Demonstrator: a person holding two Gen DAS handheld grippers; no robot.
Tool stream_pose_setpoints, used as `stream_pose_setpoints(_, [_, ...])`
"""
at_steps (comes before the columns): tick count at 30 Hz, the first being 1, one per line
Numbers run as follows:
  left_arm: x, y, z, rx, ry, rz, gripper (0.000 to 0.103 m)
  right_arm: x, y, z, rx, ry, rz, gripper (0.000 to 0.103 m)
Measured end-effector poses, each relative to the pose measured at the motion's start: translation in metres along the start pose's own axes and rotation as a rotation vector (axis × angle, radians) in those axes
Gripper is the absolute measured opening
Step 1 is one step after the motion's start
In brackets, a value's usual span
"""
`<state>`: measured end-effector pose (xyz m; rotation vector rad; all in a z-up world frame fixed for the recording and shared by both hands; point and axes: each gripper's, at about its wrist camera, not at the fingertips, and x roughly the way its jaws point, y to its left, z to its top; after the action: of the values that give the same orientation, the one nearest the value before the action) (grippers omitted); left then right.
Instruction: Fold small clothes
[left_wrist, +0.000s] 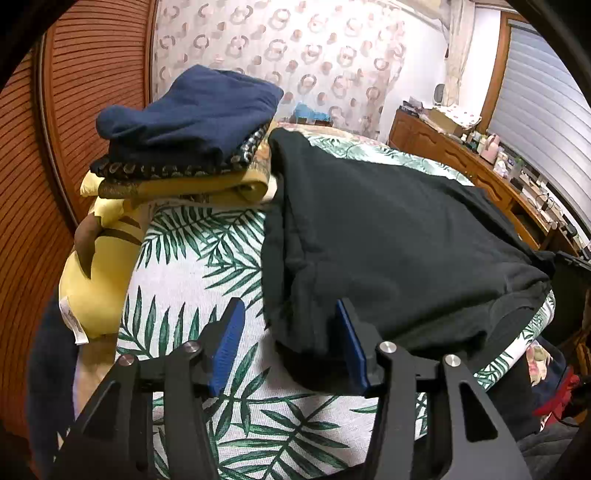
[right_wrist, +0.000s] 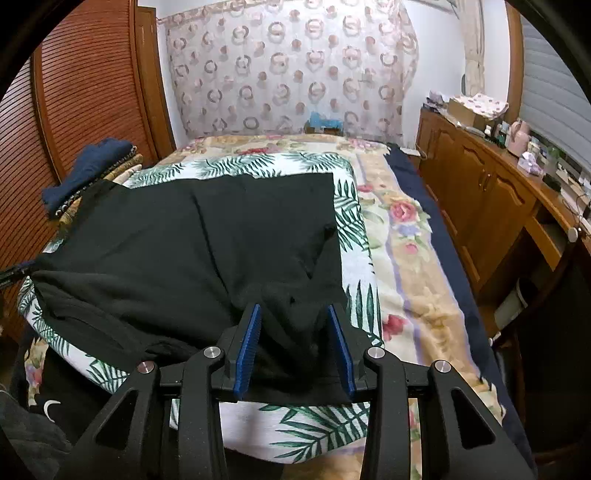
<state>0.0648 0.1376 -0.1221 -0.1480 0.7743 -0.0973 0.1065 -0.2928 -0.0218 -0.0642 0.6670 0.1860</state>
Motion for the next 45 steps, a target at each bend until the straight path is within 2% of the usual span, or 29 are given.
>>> stream_pose_setpoints(9, [0.013, -0.002, -0.003, -0.007, 0.032, 0.01, 0.052, 0.002, 0.033, -0.007, -0.034, -0.022, 0.108, 0.039])
stream_pose_setpoints(13, [0.017, -0.004, -0.005, -0.004, 0.044, 0.015, 0.052, 0.016, 0.055, -0.007, -0.075, -0.015, 0.148, 0.05])
stream_pose_setpoints(22, [0.017, -0.008, -0.007, 0.01, 0.033, 0.035, 0.054, 0.061, 0.095, 0.0, -0.145, 0.032, 0.227, 0.051])
stream_pose_setpoints(26, [0.018, -0.011, -0.008, 0.023, 0.031, 0.055, 0.054, 0.074, 0.106, -0.004, -0.184, 0.05, 0.223, 0.053])
stream_pose_setpoints(29, [0.019, -0.01, -0.008, 0.021, 0.025, 0.058, 0.054, 0.084, 0.109, -0.007, -0.208, 0.058, 0.206, 0.062])
stream_pose_setpoints(34, [0.019, -0.013, -0.009, 0.029, 0.023, 0.067, 0.054, 0.091, 0.116, -0.011, -0.265, 0.036, 0.189, 0.083])
stream_pose_setpoints(40, [0.018, -0.015, -0.011, 0.039, 0.015, 0.068, 0.054, 0.1, 0.124, -0.011, -0.272, 0.017, 0.172, 0.085])
stream_pose_setpoints(42, [0.018, -0.018, -0.012, 0.049, 0.017, 0.053, 0.04, 0.1, 0.128, -0.014, -0.272, 0.015, 0.171, 0.085])
stream_pose_setpoints(44, [0.018, -0.019, -0.01, 0.039, 0.03, -0.002, 0.018, 0.098, 0.128, -0.016, -0.27, 0.016, 0.171, 0.085])
stream_pose_setpoints(45, [0.018, -0.021, -0.009, 0.036, 0.036, -0.024, 0.015, 0.094, 0.128, -0.019, -0.269, 0.016, 0.171, 0.085])
